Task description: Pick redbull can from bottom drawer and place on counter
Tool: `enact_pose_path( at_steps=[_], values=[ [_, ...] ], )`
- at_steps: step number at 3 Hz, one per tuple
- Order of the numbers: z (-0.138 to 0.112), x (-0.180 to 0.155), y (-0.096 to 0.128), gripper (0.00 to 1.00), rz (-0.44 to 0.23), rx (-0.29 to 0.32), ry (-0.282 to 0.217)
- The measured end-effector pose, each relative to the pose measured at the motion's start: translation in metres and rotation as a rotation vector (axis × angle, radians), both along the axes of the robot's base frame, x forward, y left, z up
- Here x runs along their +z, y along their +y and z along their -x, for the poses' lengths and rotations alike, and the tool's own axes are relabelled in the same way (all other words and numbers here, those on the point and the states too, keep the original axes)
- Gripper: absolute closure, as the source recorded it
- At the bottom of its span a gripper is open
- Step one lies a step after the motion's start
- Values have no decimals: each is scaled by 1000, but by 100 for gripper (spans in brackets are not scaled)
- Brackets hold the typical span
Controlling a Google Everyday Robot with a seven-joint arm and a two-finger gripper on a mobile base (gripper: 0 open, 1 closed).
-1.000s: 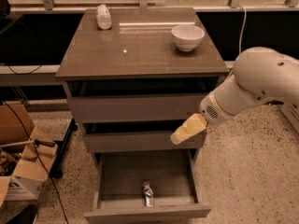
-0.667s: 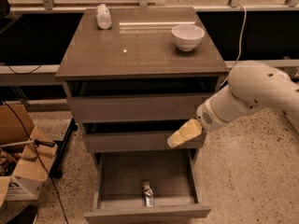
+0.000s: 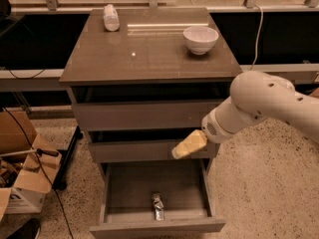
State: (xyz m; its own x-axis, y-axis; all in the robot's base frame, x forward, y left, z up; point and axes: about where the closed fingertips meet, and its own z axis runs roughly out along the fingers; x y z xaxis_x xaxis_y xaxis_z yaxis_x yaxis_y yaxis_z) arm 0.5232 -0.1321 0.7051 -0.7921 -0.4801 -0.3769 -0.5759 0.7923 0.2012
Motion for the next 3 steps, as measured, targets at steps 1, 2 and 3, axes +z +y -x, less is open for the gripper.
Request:
enact_pose_path(
  at_steps=[1, 2, 3],
  values=[
    [-12, -38, 26, 0, 15, -60, 71],
    [-19, -87, 47, 0, 15, -126, 155],
    [-20, -160, 69, 0, 20, -171, 272]
  ],
)
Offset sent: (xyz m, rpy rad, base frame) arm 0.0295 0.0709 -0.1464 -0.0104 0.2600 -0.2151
